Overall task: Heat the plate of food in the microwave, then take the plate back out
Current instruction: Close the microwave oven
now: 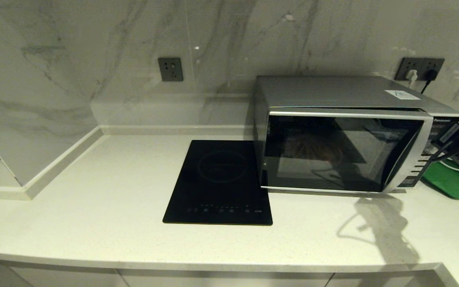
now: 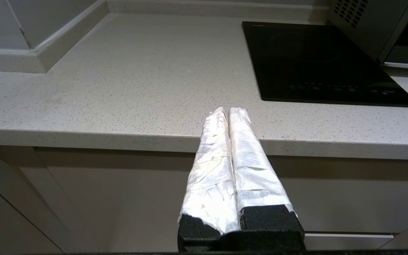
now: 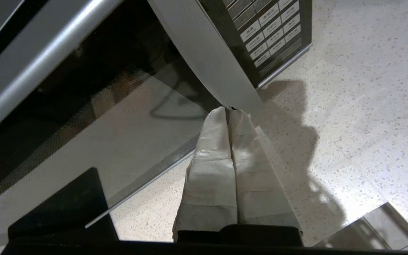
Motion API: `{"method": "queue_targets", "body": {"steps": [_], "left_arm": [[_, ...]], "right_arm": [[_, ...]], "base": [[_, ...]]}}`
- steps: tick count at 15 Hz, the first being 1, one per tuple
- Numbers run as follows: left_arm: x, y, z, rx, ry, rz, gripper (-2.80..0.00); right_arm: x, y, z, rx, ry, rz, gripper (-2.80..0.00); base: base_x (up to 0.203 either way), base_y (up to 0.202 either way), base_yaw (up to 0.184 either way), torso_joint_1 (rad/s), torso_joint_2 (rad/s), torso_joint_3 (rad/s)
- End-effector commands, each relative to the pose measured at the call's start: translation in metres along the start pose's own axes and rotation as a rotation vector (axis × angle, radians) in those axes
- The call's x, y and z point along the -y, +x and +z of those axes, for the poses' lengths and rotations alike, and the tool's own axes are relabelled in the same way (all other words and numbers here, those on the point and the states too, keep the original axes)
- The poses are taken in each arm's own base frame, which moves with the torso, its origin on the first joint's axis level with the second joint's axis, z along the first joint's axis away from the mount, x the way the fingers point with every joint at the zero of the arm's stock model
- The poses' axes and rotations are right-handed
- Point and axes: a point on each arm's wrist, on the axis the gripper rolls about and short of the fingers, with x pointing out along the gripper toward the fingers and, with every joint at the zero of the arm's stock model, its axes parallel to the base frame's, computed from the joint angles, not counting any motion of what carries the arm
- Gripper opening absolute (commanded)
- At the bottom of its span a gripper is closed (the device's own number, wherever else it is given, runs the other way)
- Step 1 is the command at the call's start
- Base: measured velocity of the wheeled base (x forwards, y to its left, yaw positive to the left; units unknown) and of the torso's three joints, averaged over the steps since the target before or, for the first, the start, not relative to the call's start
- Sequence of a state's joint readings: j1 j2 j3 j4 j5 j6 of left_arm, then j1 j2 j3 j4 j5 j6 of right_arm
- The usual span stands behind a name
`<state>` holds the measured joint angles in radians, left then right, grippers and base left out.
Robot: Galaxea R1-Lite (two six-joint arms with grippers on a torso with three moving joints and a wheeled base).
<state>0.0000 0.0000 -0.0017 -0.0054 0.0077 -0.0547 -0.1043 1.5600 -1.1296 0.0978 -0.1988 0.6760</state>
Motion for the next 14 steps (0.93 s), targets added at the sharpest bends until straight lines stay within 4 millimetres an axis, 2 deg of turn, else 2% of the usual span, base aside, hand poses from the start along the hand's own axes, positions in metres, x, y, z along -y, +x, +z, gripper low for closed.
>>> {"method": "queue_targets", "body": {"steps": [1,4,7,10,14], "left_arm": [[0.0,0.0,0.0,0.002,-0.001,0.0,-2.8],[0.0,0.0,0.0,0.001,-0.001,0.0,-2.8],[0.0,0.0,0.0,0.002,-0.001,0.0,-2.8],[0.0,0.0,0.0,0.001,-0.001,0.0,-2.8],[0.0,0.0,0.0,0.002,-0.001,0.0,-2.8]], "right_arm": [[0.0,-0.001,0.001,0.003,-0.003,0.001,-2.8],[-0.005,0.002,0.006,0.012,-0.012,0.021,-2.8],[-0.012,0.017,0.009,-0.018,-0.019,0.049,-2.8],[-0.013,0.022,0.007,-0.029,-0.019,0.047,-2.8],[-0.019,0.027,0.014,0.075,-0.001,0.12,-2.8]], "base": [[0.0,0.0,0.0,0.0,0.0,0.0],[0.0,0.0,0.0,0.0,0.0,0.0],[0.0,0.0,0.0,0.0,0.0,0.0],[0.0,0.0,0.0,0.0,0.0,0.0],[0.0,0.0,0.0,0.0,0.0,0.0]]}}
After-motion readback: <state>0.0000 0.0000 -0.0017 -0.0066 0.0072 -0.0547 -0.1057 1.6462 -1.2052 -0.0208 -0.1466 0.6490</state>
